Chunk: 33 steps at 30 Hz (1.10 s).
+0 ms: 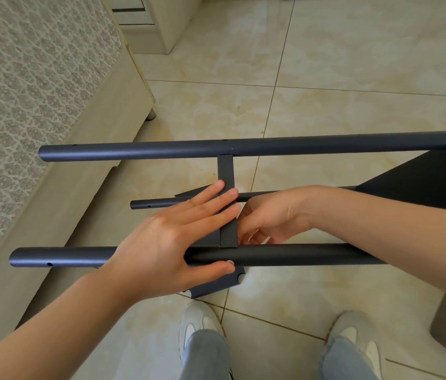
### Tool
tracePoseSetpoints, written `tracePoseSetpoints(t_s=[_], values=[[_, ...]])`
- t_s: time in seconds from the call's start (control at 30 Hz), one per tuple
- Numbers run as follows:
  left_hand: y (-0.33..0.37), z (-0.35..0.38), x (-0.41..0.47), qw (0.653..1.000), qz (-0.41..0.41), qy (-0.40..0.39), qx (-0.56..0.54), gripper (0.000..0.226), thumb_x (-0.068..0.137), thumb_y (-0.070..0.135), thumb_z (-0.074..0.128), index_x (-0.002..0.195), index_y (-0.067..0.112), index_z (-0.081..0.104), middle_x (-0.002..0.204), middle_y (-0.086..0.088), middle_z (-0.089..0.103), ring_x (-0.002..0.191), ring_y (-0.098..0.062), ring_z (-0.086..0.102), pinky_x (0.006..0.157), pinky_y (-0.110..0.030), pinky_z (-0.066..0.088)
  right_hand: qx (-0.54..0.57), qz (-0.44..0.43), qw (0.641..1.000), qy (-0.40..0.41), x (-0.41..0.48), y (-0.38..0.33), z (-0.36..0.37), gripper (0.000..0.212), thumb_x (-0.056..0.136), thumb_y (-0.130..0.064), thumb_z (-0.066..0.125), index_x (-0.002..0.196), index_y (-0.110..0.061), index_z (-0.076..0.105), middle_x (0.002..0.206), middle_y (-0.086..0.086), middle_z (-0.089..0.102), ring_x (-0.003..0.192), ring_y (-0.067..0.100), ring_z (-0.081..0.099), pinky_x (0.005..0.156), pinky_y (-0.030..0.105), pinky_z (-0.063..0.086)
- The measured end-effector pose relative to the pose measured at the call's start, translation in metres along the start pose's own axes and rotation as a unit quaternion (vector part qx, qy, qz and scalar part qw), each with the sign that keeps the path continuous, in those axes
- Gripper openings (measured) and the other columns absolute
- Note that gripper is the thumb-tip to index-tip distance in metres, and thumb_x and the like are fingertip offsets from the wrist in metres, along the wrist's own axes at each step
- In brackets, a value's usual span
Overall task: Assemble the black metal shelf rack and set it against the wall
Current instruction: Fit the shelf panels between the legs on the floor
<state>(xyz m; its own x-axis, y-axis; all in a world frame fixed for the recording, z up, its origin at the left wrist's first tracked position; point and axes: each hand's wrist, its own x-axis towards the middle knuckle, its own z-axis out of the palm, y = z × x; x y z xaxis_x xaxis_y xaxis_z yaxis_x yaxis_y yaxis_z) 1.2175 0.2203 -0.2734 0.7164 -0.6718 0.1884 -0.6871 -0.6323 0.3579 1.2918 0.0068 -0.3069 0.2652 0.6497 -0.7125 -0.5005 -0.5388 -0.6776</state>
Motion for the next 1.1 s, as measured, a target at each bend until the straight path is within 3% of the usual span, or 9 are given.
tracePoseSetpoints(t_s=[0.2,0.33,0.5,0.7,0.8,0.9,0.97,1.1], values=[[0.002,0.000,-0.003,1.000,-0.001,0.001,-0.003,0.070,0.087,0.054,0.065,0.146,0.019,0.049,0.157,0.006,0.040,0.150,-0.012,0.029,0.110,-0.043,0.046,0.013,-0.024,0.999,-0.021,-0.008,0.002,0.000,0.014,0.092,-0.012,0.063,0.097,-0.014,0.076,0.104,0.006,0.070,0.093,0.019,0.066,0.089,0.036,0.054],[0.005,0.000,-0.002,1.000,0.002,0.005,0.003,0.070,0.087,0.056,0.064,0.146,0.020,0.050,0.157,0.006,0.041,0.150,-0.011,0.029,0.108,-0.041,0.048,0.006,-0.020,1.000,0.000,-0.009,0.002,0.002,0.015,0.092,-0.012,0.064,0.102,-0.012,0.074,0.103,0.006,0.070,0.088,0.017,0.066,0.087,0.036,0.054],[0.003,0.000,-0.002,1.000,0.007,0.005,0.015,0.071,0.088,0.057,0.062,0.146,0.018,0.051,0.157,0.006,0.040,0.150,-0.010,0.027,0.109,-0.039,0.047,-0.022,-0.002,1.000,0.017,-0.016,-0.005,0.008,0.011,0.093,-0.013,0.062,0.093,-0.014,0.073,0.091,0.003,0.071,0.078,0.015,0.067,0.076,0.030,0.055],[-0.002,0.004,0.002,0.998,0.031,0.023,0.058,0.068,0.090,0.056,0.062,0.142,0.013,0.055,0.154,0.000,0.045,0.149,-0.015,0.033,0.108,-0.039,0.049,-0.119,-0.018,0.982,0.143,-0.044,-0.009,0.021,0.019,0.093,-0.031,0.060,0.084,-0.022,0.073,0.081,-0.007,0.074,0.075,0.008,0.068,0.067,0.022,0.052],[-0.004,0.005,0.001,0.996,0.040,0.035,0.077,0.065,0.092,0.055,0.061,0.140,0.012,0.057,0.152,-0.002,0.048,0.147,-0.017,0.036,0.104,-0.039,0.052,-0.229,-0.030,0.943,0.238,-0.058,-0.003,0.028,0.017,0.091,-0.041,0.062,0.081,-0.032,0.071,0.085,-0.017,0.070,0.081,0.000,0.064,0.072,0.020,0.049],[-0.003,0.001,0.003,0.993,0.051,0.042,0.102,0.061,0.092,0.052,0.063,0.138,0.011,0.060,0.149,-0.004,0.052,0.144,-0.020,0.041,0.102,-0.039,0.052,-0.286,-0.066,0.917,0.270,-0.065,0.004,0.038,0.010,0.090,-0.042,0.063,0.094,-0.035,0.071,0.093,-0.017,0.069,0.088,-0.002,0.063,0.078,0.017,0.049],[0.002,-0.002,0.003,0.992,0.040,0.036,0.114,0.060,0.092,0.049,0.066,0.138,0.011,0.060,0.148,-0.004,0.053,0.142,-0.021,0.044,0.102,-0.039,0.051,-0.300,-0.092,0.905,0.288,-0.067,0.007,0.044,0.015,0.093,-0.036,0.062,0.104,-0.032,0.072,0.092,-0.017,0.068,0.083,-0.004,0.063,0.073,0.012,0.047],[0.025,-0.001,-0.002,0.991,-0.085,0.058,0.086,0.050,0.092,0.038,0.070,0.135,0.012,0.064,0.142,-0.003,0.059,0.132,-0.023,0.056,0.099,-0.046,0.055,-0.312,-0.126,0.880,0.337,-0.069,0.002,0.043,0.021,0.097,-0.028,0.059,0.112,-0.024,0.072,0.091,-0.017,0.064,0.081,-0.005,0.058,0.068,0.008,0.040]])
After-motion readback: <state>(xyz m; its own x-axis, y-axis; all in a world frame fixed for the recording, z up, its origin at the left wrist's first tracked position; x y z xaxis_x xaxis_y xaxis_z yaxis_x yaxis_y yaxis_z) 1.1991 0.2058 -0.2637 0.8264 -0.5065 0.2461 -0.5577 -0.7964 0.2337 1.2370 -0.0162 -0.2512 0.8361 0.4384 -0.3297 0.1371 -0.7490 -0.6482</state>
